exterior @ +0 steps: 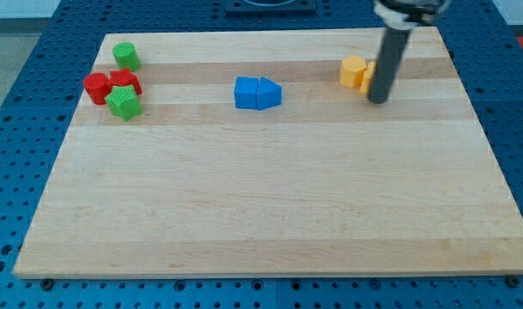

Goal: Move the yellow heart to the top left of the blue triangle

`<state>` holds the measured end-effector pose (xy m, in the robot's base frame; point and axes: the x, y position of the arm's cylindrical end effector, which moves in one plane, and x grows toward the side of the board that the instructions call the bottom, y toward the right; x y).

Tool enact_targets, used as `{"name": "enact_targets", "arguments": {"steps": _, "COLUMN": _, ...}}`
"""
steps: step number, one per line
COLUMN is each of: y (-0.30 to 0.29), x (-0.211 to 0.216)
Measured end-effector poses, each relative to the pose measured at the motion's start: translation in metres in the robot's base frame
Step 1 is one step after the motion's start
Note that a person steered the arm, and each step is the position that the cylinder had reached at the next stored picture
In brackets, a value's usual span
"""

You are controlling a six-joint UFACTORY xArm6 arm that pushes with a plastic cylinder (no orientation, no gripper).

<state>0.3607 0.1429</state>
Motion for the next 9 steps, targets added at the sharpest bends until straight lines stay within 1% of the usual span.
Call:
{"name": "enact_targets", "arguments": {"steps": 2, "y": 0.044, "x": -0.055}}
{"name": "enact_targets", "arguments": {"steps": 3, "y": 0.057, "x": -0.068}}
{"name": "enact_targets", "arguments": {"steps": 4, "y": 0.098, "x": -0.069}}
{"name": "enact_targets", "arguments": {"steps": 5, "y": 0.061, "x": -0.100}}
{"name": "enact_targets", "arguments": {"steps": 6, "y": -0.003, "x": -0.091}}
{"name": "enact_targets", "arguments": {"steps": 7, "y": -0.031, "x": -0.079}}
{"name": "enact_targets", "arguments": {"steps": 8, "y": 0.071, "x": -0.066}}
{"name": "enact_targets", "arguments": {"steps": 9, "y": 0.118, "x": -0.105}}
